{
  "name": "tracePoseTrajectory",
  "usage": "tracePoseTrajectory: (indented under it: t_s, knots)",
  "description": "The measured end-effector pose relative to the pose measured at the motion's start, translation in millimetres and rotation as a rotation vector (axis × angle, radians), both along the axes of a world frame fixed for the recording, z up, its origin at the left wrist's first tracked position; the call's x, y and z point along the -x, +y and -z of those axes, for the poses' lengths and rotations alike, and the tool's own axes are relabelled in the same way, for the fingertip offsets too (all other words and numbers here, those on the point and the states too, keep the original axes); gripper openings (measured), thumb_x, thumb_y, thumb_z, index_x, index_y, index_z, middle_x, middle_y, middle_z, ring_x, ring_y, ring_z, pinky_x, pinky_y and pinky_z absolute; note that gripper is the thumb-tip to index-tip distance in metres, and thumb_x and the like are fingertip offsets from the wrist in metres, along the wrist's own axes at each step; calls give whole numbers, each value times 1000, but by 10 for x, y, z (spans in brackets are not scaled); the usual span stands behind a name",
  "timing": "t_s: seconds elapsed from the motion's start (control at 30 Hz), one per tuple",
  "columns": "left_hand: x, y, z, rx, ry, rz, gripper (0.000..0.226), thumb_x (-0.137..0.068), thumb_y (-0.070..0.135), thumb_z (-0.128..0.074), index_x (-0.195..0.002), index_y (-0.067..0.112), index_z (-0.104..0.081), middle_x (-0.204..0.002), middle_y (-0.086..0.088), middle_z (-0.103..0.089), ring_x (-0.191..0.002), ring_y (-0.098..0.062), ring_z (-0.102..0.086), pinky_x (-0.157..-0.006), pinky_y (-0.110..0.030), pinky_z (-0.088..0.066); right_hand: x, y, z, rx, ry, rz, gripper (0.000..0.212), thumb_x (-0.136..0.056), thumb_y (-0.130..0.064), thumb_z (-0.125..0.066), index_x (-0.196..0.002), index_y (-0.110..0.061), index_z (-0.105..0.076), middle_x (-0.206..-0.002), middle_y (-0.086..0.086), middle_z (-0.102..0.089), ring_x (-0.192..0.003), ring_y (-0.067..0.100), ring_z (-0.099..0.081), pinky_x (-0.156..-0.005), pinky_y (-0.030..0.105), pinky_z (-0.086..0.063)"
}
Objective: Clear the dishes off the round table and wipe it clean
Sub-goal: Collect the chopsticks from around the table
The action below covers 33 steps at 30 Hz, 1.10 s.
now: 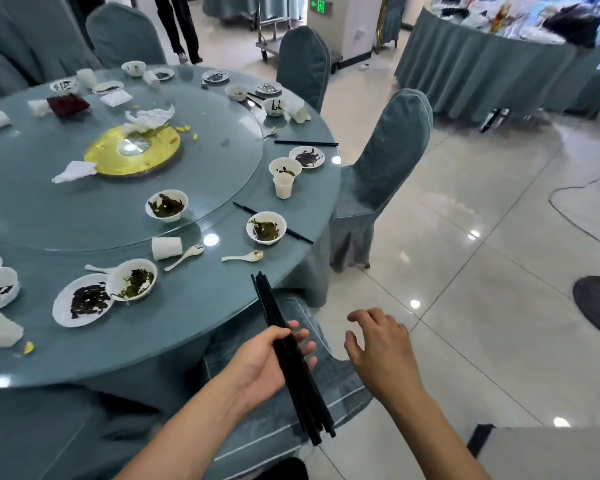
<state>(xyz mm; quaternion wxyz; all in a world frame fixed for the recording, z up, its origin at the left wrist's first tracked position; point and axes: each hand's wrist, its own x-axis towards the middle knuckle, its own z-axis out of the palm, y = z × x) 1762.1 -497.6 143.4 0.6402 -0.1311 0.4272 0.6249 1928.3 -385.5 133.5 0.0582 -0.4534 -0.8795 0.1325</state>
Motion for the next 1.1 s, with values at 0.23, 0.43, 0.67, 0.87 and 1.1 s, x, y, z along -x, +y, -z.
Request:
tracePoseTrajectory:
  t_s: [0.23, 0.43, 0.67, 0.87, 1.1]
  knots:
    - [72, 457, 157, 10, 12, -109, 21, -97, 10, -46, -104, 5, -64, -89, -16, -70, -80, -33, -68, -88, -50, -52, 265, 701, 149, -12, -49, -131, 25, -96, -37, -53, -119, -28, -60, -117, -5, -62, -103, 19, -57, -93, 36, -44]
    - [331, 824, 179, 4, 0, -218, 23, -98, 13, -46, -110, 4, -63, -94, -17, -70, -88, -35, -66, -90, -52, -52, 702, 1322, 275, 27, -90, -253, 25, -99, -39, -49, -121, -32, -56, -117, -8, -60, -107, 16, -54, -99, 34, -41]
    - [538, 1127, 151, 3, 7, -300, 23, -102, 15, -41, -109, 6, -60, -91, -14, -67, -84, -32, -65, -90, -51, -50, 1252, 1886, 570, 87, -110, -324, 24, -97, -40, -51, -117, -29, -59, -115, -4, -61, -104, 19, -58, -93, 37, -44]
    - [584, 1301, 272, 23, -16, -404, 26, -101, 15, -43, -115, 6, -62, -96, -16, -67, -89, -33, -65, -91, -51, -51, 1863, 2365, 877, 114, -139, -394, 26, -93, -36, -53, -112, -21, -61, -110, 4, -64, -100, 28, -62, -86, 41, -44]
    - [492, 1474, 403, 16, -62, -511, 36, -97, 19, -49, -126, 4, -62, -108, -18, -66, -88, -33, -65, -82, -48, -52, 2574, 2811, 1317, 159, -213, -423, 41, -86, -53, -61, -105, -17, -58, -106, 7, -65, -100, 31, -61, -86, 41, -43]
